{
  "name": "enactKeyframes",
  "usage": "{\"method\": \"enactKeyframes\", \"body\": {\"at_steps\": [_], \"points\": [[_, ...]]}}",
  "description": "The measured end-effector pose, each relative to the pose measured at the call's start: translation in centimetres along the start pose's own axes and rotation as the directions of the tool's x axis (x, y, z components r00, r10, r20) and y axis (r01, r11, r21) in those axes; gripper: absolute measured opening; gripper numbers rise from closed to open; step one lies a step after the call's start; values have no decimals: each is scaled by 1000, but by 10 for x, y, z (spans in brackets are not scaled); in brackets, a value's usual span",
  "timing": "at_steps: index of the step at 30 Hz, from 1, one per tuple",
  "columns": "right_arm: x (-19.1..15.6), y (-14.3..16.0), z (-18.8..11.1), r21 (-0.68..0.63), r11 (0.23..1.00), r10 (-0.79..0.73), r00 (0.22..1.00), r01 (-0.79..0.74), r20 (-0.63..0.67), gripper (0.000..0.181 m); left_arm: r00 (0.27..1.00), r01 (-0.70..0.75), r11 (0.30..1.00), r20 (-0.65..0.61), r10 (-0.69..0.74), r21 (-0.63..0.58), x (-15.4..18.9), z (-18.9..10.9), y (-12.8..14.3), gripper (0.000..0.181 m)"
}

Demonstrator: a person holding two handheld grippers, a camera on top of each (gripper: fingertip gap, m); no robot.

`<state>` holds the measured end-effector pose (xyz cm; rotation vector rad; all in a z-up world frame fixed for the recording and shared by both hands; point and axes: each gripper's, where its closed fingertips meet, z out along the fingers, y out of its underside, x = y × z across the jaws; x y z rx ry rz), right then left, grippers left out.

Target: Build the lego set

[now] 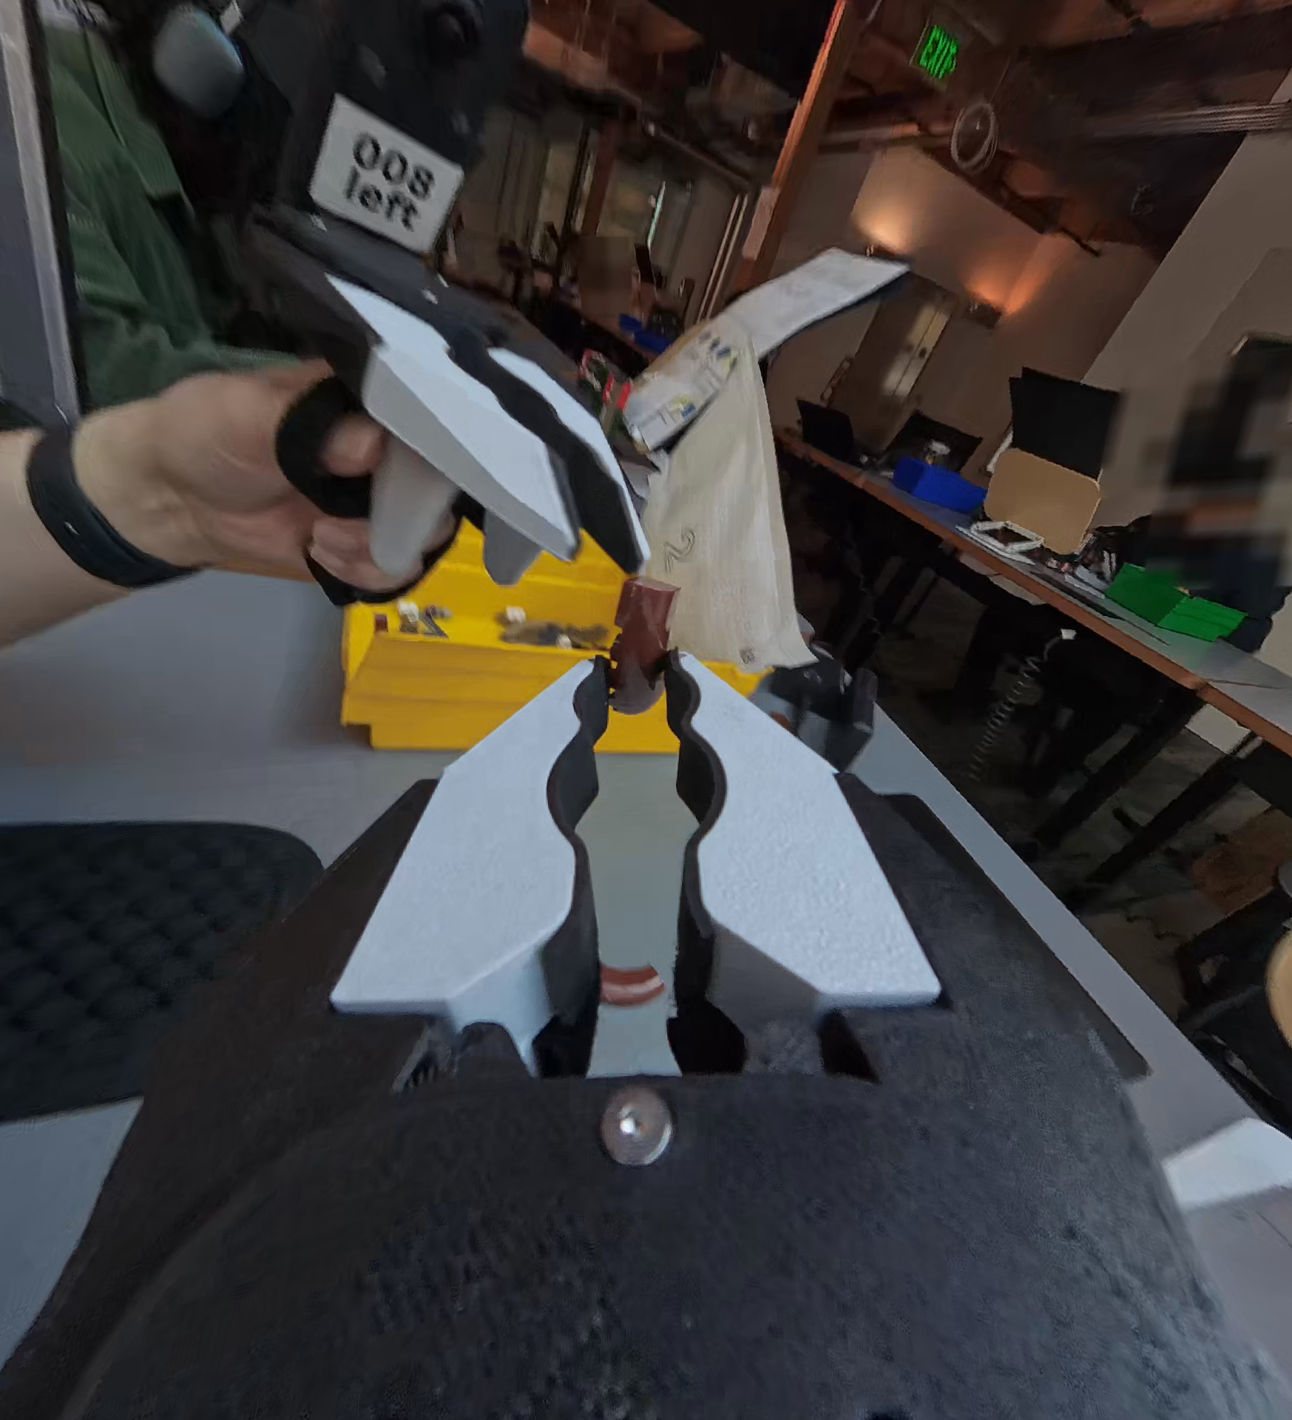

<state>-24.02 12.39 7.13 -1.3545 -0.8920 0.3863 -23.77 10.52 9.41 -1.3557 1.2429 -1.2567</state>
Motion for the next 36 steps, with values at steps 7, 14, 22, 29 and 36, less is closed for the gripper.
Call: {"method": "enactKeyframes", "body": {"at_steps": [7, 14, 22, 29, 36], "points": [[63, 161, -142, -785, 558, -440, 898, 269, -6, 9, 985, -8, 987, 171, 36, -159, -14, -47, 16, 32], [16, 225, -189, -820, 227, -577, 751, 525, 321, 9, 972, -4, 979, 229, 51, -202, -12, -71, 8, 28], [4, 239, -195, -729, 69, -583, 620, 681, 525, 10, 958, 0, 962, 277, 78, -272, -8, -91, 8, 25], [-9, 239, -194, -692, 88, -505, 630, 717, 589, 15, 944, 14, 937, 315, 103, -348, -5, -104, 21, 25], [-23, 234, -199, -694, 228, -314, 726, 683, 611, 29, 933, 45, 920, 344, 101, -390, -11, -123, 38, 27]]}}
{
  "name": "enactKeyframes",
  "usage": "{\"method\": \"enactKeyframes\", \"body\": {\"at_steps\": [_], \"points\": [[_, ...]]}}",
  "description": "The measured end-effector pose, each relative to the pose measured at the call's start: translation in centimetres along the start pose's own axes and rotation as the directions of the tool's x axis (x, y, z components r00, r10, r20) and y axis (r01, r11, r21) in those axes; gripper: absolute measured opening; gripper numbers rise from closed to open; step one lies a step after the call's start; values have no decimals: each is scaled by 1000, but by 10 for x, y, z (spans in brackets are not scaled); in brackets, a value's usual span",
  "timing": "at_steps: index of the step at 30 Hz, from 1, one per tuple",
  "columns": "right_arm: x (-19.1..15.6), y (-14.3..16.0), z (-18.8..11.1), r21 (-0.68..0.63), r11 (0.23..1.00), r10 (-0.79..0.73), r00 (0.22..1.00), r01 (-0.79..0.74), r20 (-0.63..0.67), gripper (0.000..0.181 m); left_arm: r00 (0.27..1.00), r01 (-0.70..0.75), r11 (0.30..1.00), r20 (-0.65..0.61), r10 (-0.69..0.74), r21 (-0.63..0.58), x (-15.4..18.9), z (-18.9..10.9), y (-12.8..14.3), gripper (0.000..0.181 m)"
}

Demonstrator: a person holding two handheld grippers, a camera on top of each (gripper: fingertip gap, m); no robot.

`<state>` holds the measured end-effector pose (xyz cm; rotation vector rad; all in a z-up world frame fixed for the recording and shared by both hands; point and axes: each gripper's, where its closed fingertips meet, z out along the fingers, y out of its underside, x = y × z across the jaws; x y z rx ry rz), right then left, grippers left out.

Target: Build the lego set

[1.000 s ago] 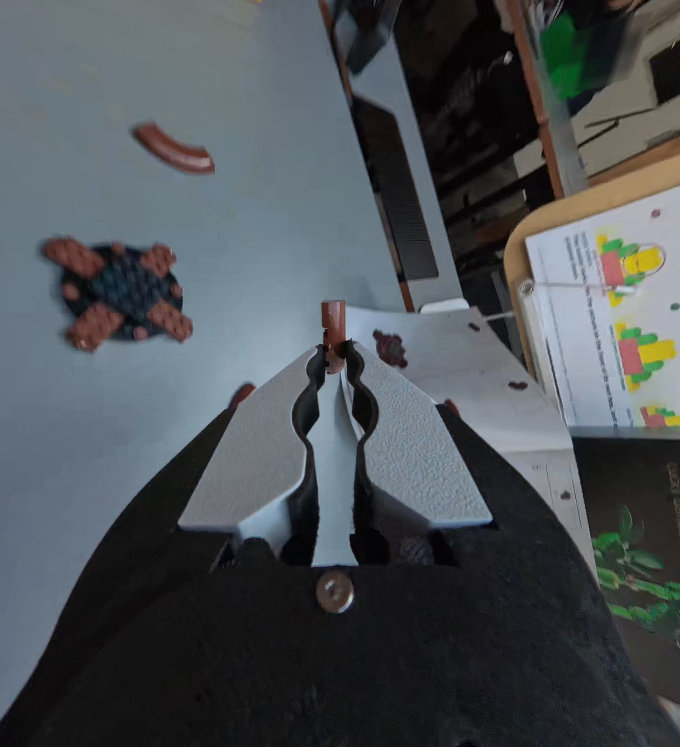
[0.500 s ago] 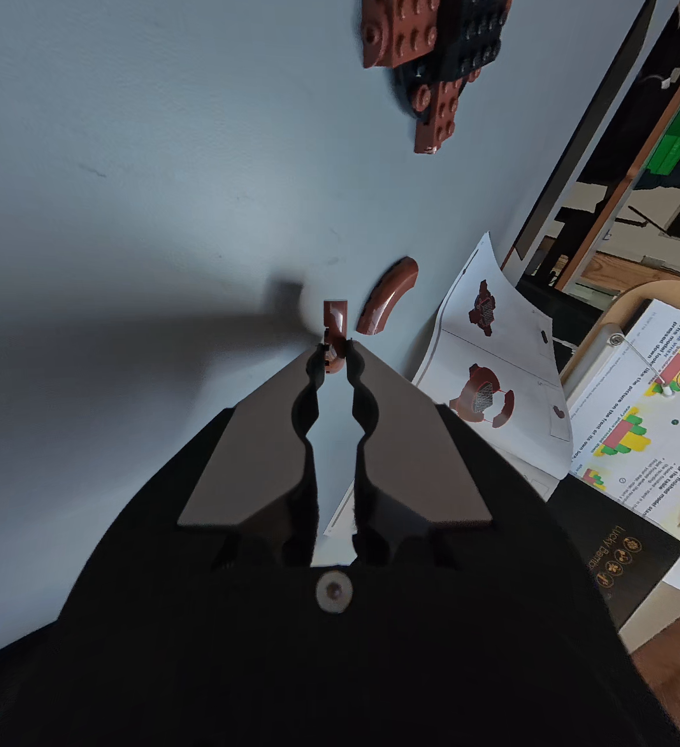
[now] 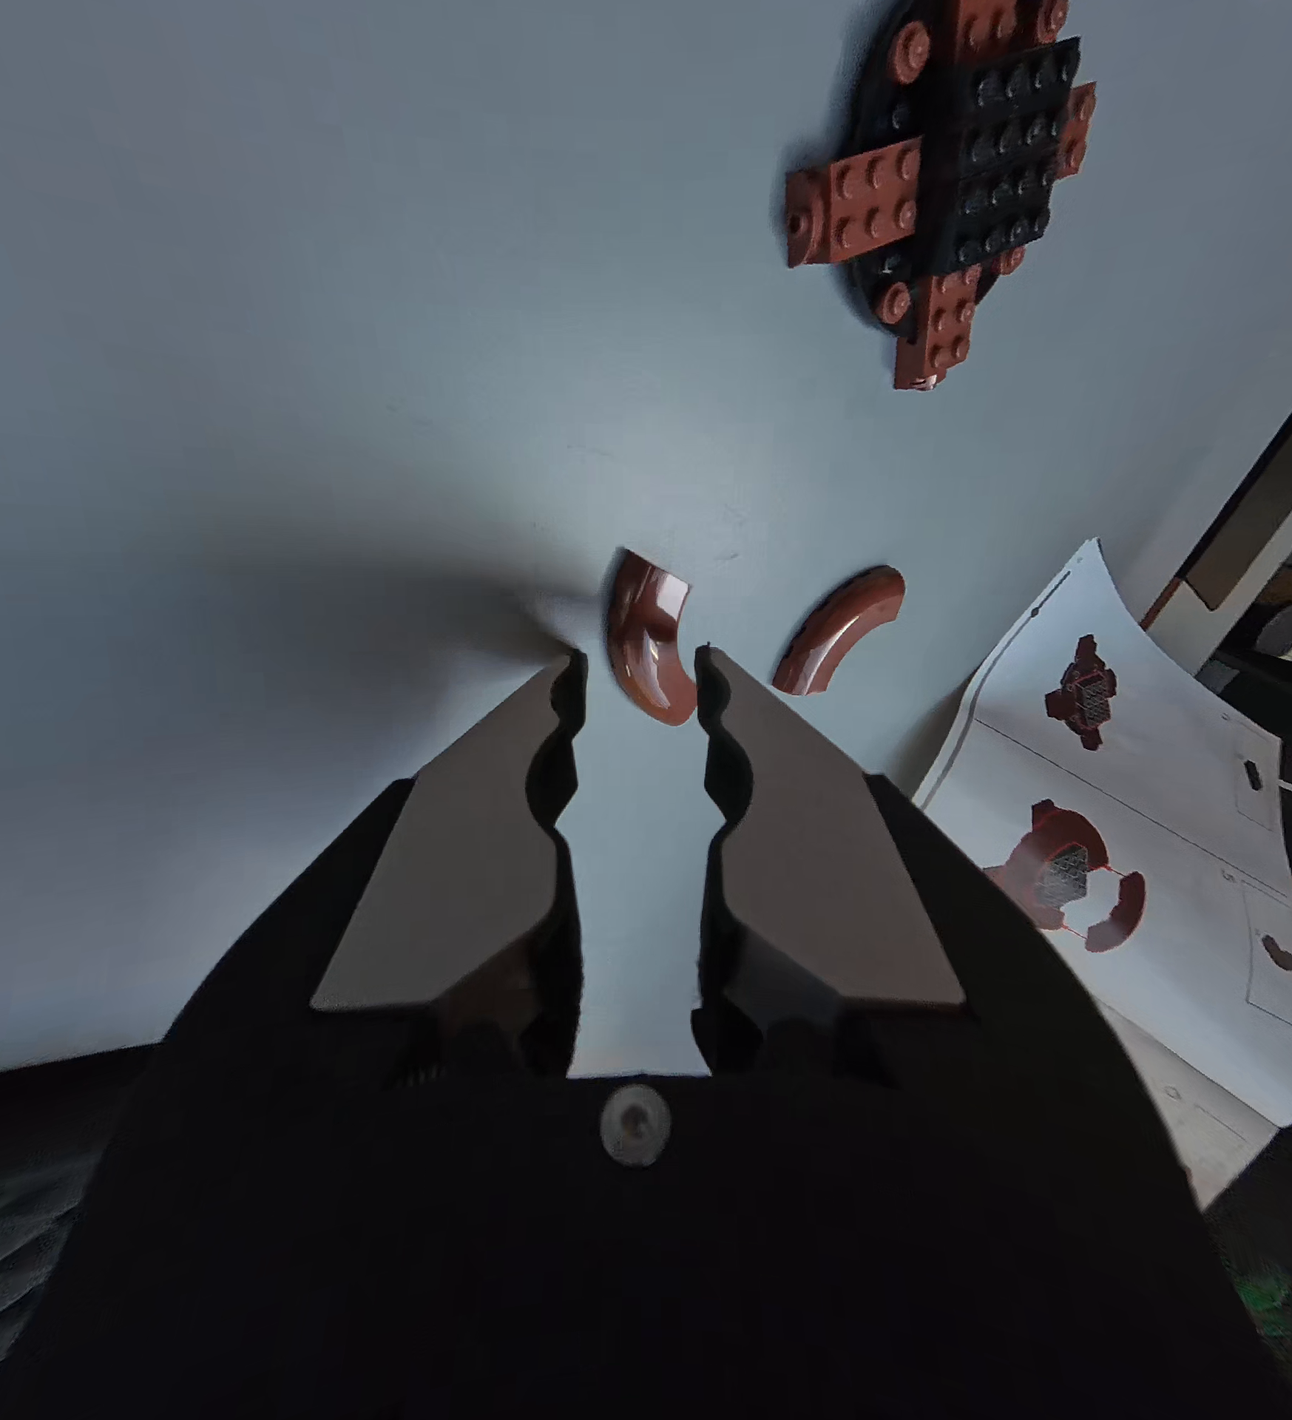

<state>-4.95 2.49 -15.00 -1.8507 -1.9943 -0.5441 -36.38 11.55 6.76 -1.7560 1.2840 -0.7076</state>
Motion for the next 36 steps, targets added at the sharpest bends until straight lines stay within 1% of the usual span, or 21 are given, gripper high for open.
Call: {"method": "enactKeyframes", "body": {"at_steps": [1, 3, 4, 5, 6, 7, 8, 9, 10, 11, 13, 15, 16, 18, 20, 23, 26, 28, 31, 33, 36], "points": [[-1, -1, -1, 29, 999, 39, 998, -40, 45, 36, 1000, 2, 1000, 11, -2, -5, -4, -2, 3, 27], [-3, -5, -10, 104, 983, 133, 981, -148, 143, 39, 1000, 14, 1000, 28, -14, -7, -13, -8, 7, 28], [4, -11, -17, 169, 960, 199, 969, -223, 148, 39, 999, 27, 1000, 39, -27, 0, -20, -12, 9, 29], [16, -19, -27, 266, 912, 285, 949, -313, 138, 39, 998, 40, 999, 56, -40, 9, -28, -17, 10, 30], [29, -29, -41, 381, 833, 377, 915, -402, 142, 40, 995, 48, 999, 82, -48, 11, -39, -22, 14, 31], [45, -37, -58, 502, 727, 469, 873, -468, 135, 41, 991, 51, 999, 123, -50, -2, -53, -28, 20, 32], [61, -41, -76, 617, 615, 548, 829, -491, 114, 42, 982, 58, 997, 180, -49, -44, -71, -33, 32, 33], [77, -39, -92, 707, 521, 629, 775, -478, 61, 44, 970, 71, 990, 240, -40, -122, -89, -36, 49, 34], [91, -30, -104, 768, 465, 704, 710, -440, -20, 47, 959, 87, 971, 284, -21, -222, -106, -39, 68, 35], [101, -17, -112, 799, 454, 762, 637, -395, -118, 49, 951, 104, 946, 308, -4, -308, -120, -39, 85, 36], [113, 10, -119, 801, 494, 821, 485, -340, -301, 49, 953, 157, 903, 301, -33, -400, -138, -30, 108, 38], [118, 24, -117, 782, 528, 830, 398, -332, -392, 48, 959, 232, 857, 255, -123, -460, -145, -13, 127, 42], [119, 28, -115, 772, 539, 829, 375, -336, -415, 47, 958, 263, 823, 236, -161, -504, -147, -5, 139, 44], [122, 35, -110, 756, 552, 826, 352, -351, -439, 47, 958, 283, 767, 217, -190, -576, -152, 10, 159, 49], [124, 44, -106, 749, 548, 833, 321, -372, -451, 46, 963, 262, 756, 208, -169, -600, -159, 23, 172, 45], [124, 58, -101, 740, 537, 843, 288, -405, -454, 46, 956, 267, 723, 273, -112, -638, -183, 31, 189, 49], [123, 69, -102, 742, 524, 852, 255, -418, -458, 45, 952, 257, 701, 300, -64, -665, -203, 36, 197, 49], [121, 75, -99, 731, 529, 848, 245, -432, -469, 45, 955, 245, 692, 292, -51, -679, -212, 39, 199, 50], [115, 79, -95, 694, 565, 824, 252, -446, -508, 44, 980, 162, 700, 198, -30, -695, -208, 45, 200, 59], [112, 78, -94, 678, 585, 809, 262, -444, -526, 43, 993, 81, 714, 117, 1, -696, -198, 44, 199, 57], [111, 77, -91, 662, 603, 795, 274, -445, -541, 42, 997, -9, 713, 51, 63, -701, -190, 35, 199, 57]]}}
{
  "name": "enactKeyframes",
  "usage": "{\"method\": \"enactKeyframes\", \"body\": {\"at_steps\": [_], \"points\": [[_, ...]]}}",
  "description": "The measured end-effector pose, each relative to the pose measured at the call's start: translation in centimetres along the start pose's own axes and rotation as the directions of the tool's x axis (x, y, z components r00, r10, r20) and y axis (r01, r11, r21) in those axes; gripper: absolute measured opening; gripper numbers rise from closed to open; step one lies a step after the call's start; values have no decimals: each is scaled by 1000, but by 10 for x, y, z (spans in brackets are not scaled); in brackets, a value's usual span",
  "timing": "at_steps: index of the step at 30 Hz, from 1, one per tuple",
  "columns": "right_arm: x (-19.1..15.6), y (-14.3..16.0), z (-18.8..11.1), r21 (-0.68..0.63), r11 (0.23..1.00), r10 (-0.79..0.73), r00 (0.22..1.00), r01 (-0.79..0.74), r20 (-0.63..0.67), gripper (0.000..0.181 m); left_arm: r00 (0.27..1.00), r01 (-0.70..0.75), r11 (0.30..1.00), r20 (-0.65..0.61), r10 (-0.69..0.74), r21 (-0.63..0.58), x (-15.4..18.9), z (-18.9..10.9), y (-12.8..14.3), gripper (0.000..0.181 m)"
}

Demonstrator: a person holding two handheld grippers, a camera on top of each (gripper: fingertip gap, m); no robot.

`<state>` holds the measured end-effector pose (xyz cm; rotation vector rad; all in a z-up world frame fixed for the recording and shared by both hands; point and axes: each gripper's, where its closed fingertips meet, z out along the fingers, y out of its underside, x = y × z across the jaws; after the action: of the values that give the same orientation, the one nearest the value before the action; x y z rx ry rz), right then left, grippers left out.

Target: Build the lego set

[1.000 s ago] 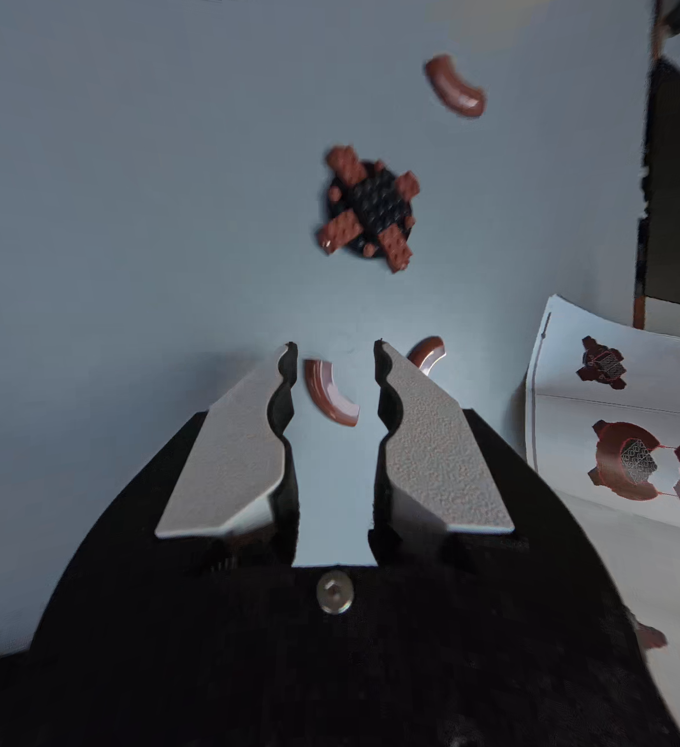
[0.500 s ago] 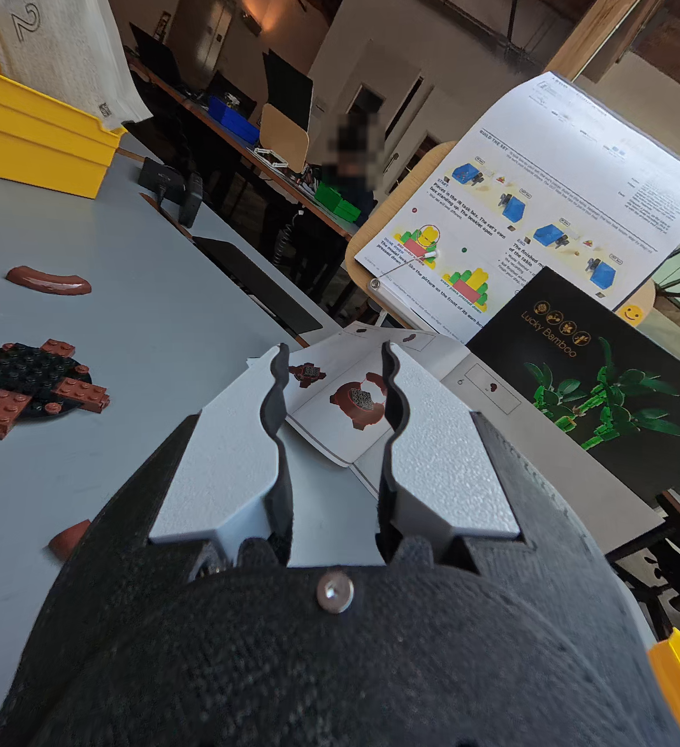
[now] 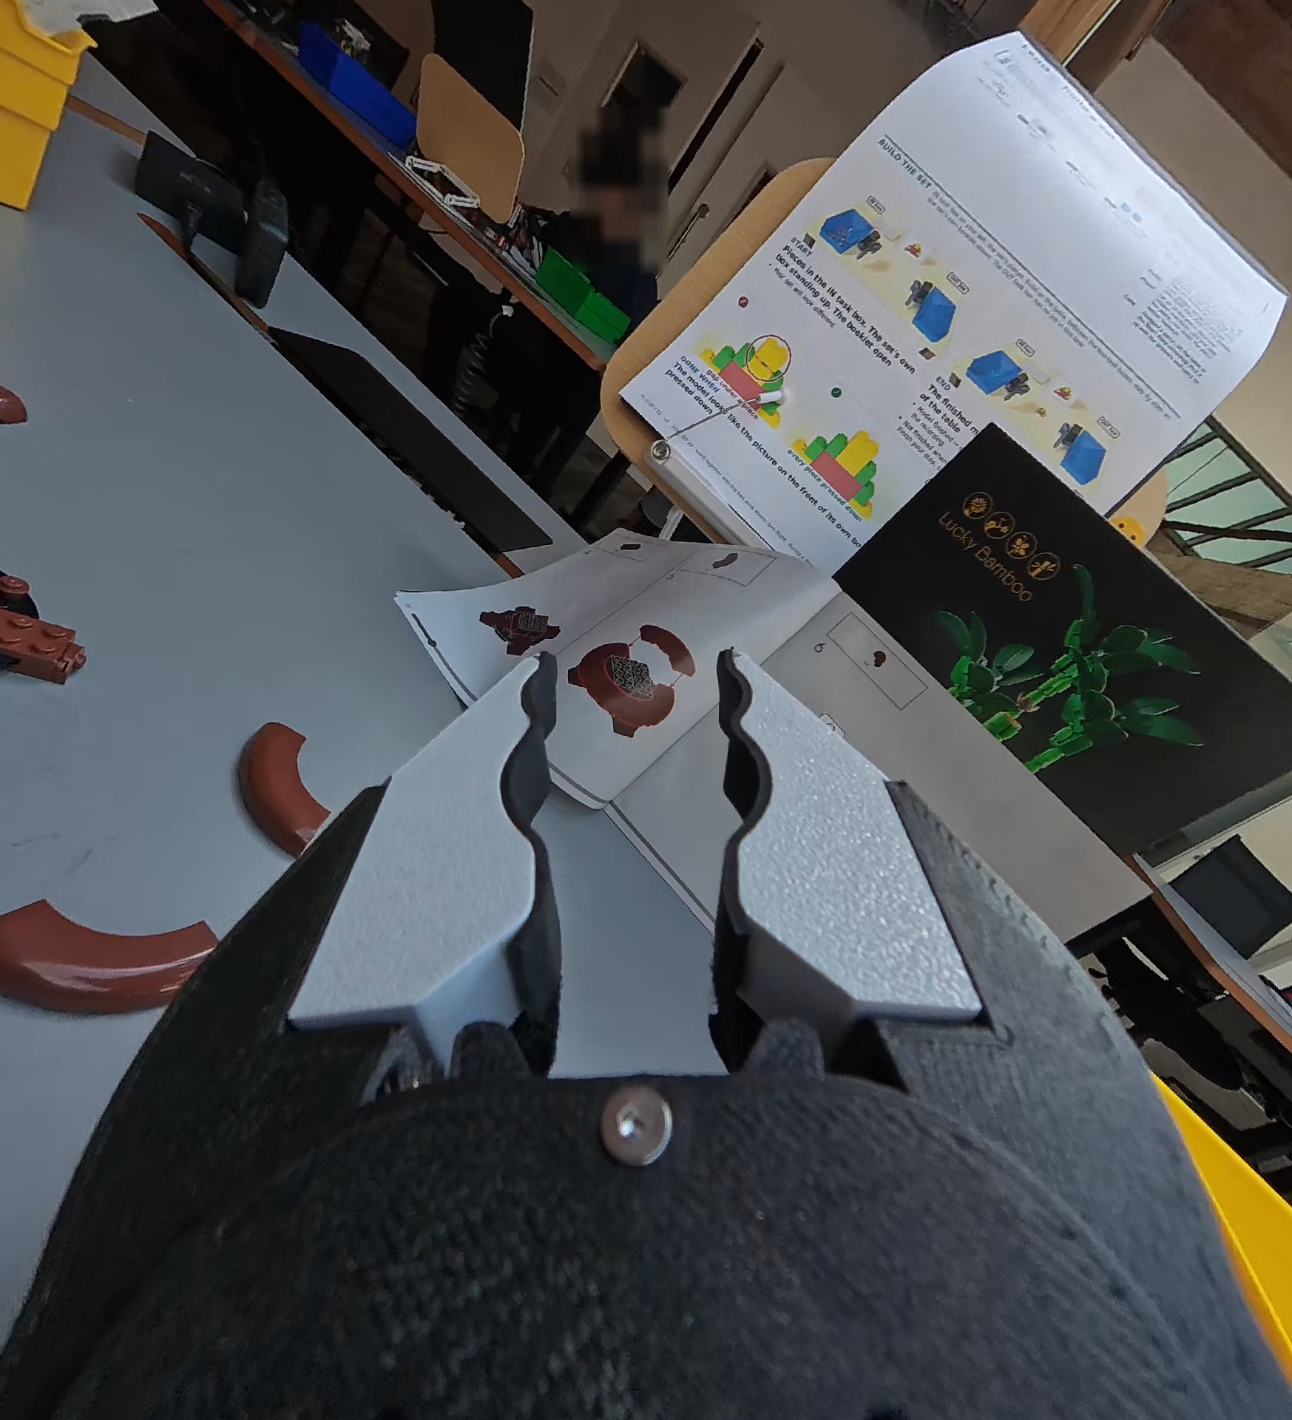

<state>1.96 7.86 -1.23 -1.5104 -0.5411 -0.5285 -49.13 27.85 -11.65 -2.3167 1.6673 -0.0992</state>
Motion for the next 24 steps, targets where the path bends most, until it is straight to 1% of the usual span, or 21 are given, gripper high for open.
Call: {"method": "enactKeyframes", "body": {"at_steps": [3, 7, 9, 12, 13, 15, 17, 18, 23, 24], "points": [[-2, 2, 3, -2, 1000, 15, 1000, -15, 12, 42, 989, -112, 993, -102, 109, -29, 21, -7, 12, 53], [-3, 2, 3, 0, 1000, 10, 1000, -10, 15, 42, 958, -269, 954, -138, 251, -132, 26, -15, 33, 47], [-3, 3, 3, -3, 1000, 7, 1000, -7, 16, 42, 934, -279, 949, -270, 234, -143, 44, -18, 36, 39], [-2, 5, 3, -8, 1000, 9, 1000, -9, 19, 42, 907, -278, 939, -376, 187, -204, 52, -16, 40, 44], [-1, 6, 4, -10, 1000, 14, 1000, -14, 20, 42, 898, -297, 925, -398, 187, -235, 54, -14, 44, 44], [-2, 8, 4, -13, 999, 31, 999, -30, 30, 42, 870, -366, 884, -444, 214, -291, 60, -13, 56, 34], [-3, 8, 4, -13, 999, 41, 998, -41, 40, 42, 857, -426, 852, -438, 272, -305, 58, -10, 62, 25], [-4, 8, 4, -11, 999, 42, 998, -41, 43, 42, 848, -441, 846, -448, 284, -298, 59, -9, 62, 25], [-8, 8, 5, -20, 999, 29, 998, -28, 58, 42, 816, -423, 844, -544, 196, -331, 68, -6, 64, 16], [-9, 9, 5, -23, 999, 27, 998, -26, 60, 42, 807, -424, 841, -561, 183, -336, 69, -5, 65, 12]]}}
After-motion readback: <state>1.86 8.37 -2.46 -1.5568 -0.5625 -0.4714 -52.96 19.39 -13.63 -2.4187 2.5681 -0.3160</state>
